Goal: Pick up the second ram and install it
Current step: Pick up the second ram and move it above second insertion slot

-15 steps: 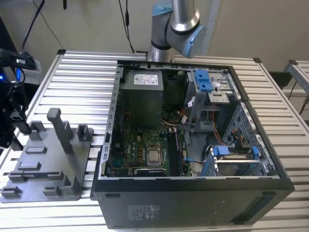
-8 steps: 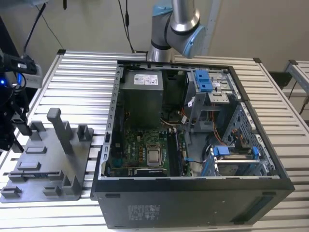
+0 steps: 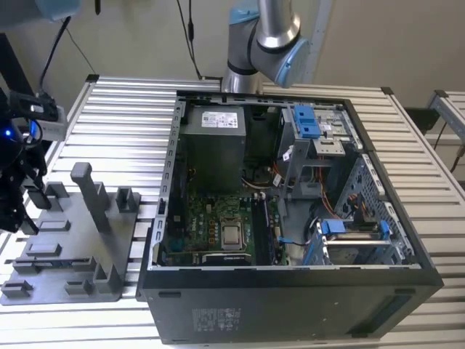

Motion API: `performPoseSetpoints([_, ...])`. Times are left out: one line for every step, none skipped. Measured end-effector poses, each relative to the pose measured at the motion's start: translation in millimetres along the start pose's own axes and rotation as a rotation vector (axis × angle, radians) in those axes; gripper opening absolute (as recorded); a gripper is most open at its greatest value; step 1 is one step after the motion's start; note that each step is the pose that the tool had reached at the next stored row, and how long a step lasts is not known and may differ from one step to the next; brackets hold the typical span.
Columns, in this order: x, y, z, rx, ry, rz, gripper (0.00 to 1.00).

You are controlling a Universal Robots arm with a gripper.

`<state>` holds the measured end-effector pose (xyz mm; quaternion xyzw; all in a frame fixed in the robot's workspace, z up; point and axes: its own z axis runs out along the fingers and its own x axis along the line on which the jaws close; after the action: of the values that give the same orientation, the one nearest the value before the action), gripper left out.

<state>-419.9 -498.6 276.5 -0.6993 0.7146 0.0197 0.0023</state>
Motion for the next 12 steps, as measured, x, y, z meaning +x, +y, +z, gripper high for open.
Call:
performPoseSetpoints([0.1, 0.2, 1.8, 0.0, 0.0, 0.001, 0.48])
performPoseSetpoints([0.2, 0.4, 3.7, 0.0002, -0.0001, 0.002, 0.48])
performPoseSetpoints([0.2, 0.8, 5.3, 0.0003, -0.0001, 0.003, 0.48])
performPoseSetpoints([0.4, 1.3, 7.2, 0.0004, -0.0001, 0.004, 0.48])
performPoseSetpoints([0.7, 1.8, 9.1, 0.0004, -0.0001, 0.004, 0.48])
performPoseSetpoints([1.0, 2.2, 10.9, 0.0005, -0.0001, 0.004, 0.48])
performPoseSetpoints([1.4, 2.6, 12.6, 0.0004, 0.0, 0.004, 0.48])
performPoseSetpoints([1.9, 2.9, 14.3, 0.0004, 0.0001, 0.004, 0.48])
performPoseSetpoints([2.5, 3.2, 16.1, 0.0007, 0.0, 0.004, 0.48])
performPoseSetpoints([2.9, 3.4, 18.0, 0.0013, -0.0001, 0.004, 0.48])
performPoseSetpoints([3.4, 3.5, 19.9, 0.0022, -0.0002, 0.004, 0.48])
performPoseSetpoints([3.9, 3.4, 21.8, 0.0031, -0.0003, 0.004, 0.48])
